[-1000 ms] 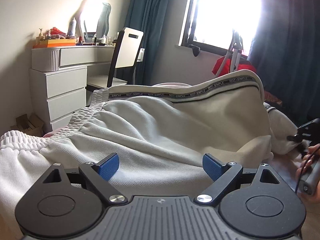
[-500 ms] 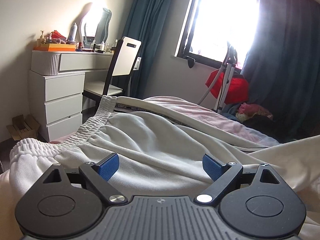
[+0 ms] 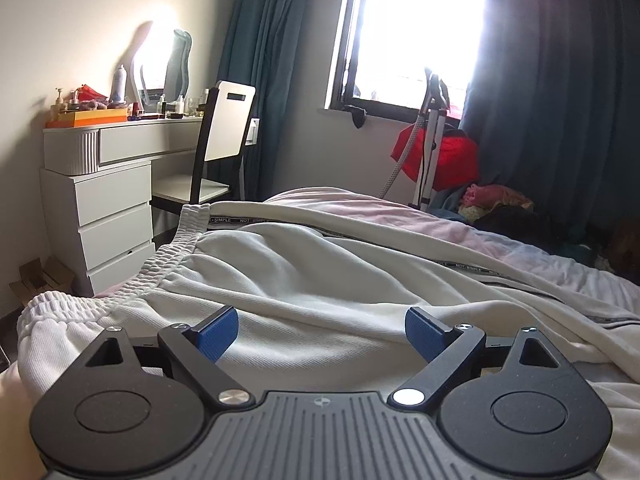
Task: Fold clothes
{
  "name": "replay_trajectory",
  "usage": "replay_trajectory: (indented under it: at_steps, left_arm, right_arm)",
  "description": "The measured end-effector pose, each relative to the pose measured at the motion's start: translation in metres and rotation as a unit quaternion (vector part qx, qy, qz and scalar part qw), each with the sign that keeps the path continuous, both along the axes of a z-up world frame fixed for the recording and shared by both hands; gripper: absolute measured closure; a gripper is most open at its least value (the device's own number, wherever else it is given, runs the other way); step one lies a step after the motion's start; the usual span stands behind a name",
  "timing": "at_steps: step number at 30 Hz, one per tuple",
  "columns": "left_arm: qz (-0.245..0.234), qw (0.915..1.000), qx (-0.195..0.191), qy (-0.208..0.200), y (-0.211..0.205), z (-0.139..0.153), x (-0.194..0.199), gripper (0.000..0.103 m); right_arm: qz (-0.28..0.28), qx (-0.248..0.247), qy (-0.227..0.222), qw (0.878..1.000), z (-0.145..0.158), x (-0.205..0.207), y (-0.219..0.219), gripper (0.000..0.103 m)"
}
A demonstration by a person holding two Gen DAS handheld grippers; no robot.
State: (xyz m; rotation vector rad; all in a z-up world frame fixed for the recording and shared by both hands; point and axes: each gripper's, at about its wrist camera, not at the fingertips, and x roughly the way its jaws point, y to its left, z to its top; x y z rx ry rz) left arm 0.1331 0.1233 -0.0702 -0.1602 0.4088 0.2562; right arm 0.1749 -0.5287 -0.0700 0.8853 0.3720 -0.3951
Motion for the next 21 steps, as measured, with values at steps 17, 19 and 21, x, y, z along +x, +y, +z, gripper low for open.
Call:
replay_trajectory:
  at_steps: [17,19,21]
  left_arm:
    - [-0.049,0.9969,-0.002,0.061,-0.023,-0.024,0.017,0.011]
    - [-0.055,0.9969,0.000,0.056,-0.023,-0.024,0.017,0.011]
    - [-0.056,0.9970,0.001,0.054,-0.023,-0.024,0.018,0.011]
  right_arm:
    - [-0.008,0.175,-0.052,0.983,-0.056,0.011,-0.004,0.033]
    - [-0.040,0.140,-0.014,0.989,-0.046,0.024,-0.015,0.093]
    - [-0.034,0.077,0.023,0.996,-0.022,0.050,-0.019,0.096]
